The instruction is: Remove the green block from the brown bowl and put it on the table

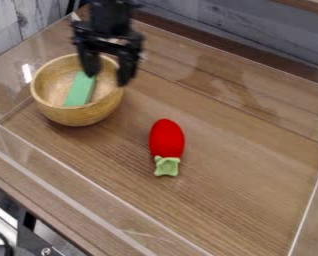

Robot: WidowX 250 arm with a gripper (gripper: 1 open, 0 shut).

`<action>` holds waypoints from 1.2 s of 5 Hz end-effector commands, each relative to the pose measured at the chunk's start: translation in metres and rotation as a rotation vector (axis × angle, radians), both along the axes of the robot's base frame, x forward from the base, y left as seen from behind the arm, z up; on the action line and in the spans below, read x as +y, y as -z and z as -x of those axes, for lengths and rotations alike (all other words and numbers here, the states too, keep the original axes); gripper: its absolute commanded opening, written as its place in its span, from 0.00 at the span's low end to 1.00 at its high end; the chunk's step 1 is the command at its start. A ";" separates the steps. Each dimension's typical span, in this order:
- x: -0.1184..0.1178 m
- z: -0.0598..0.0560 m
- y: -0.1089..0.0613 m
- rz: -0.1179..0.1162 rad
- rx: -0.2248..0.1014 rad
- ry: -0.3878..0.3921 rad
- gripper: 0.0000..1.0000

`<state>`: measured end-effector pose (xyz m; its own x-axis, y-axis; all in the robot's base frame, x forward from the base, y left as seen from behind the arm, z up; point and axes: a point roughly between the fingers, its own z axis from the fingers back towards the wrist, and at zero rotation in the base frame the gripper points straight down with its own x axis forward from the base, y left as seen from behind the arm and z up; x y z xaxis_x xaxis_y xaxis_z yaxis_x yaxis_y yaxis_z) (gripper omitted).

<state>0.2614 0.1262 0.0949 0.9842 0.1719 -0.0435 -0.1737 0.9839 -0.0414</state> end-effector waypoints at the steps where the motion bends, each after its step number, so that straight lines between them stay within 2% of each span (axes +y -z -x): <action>1: 0.026 -0.012 -0.012 -0.035 -0.076 -0.003 1.00; 3: 0.029 -0.039 0.001 -0.039 -0.081 -0.051 1.00; 5: 0.056 -0.042 -0.020 -0.040 -0.076 -0.240 1.00; 6: 0.042 -0.049 -0.010 -0.038 -0.065 -0.219 1.00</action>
<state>0.3061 0.1666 0.0915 0.9250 0.3798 -0.0144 -0.3801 0.9244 -0.0324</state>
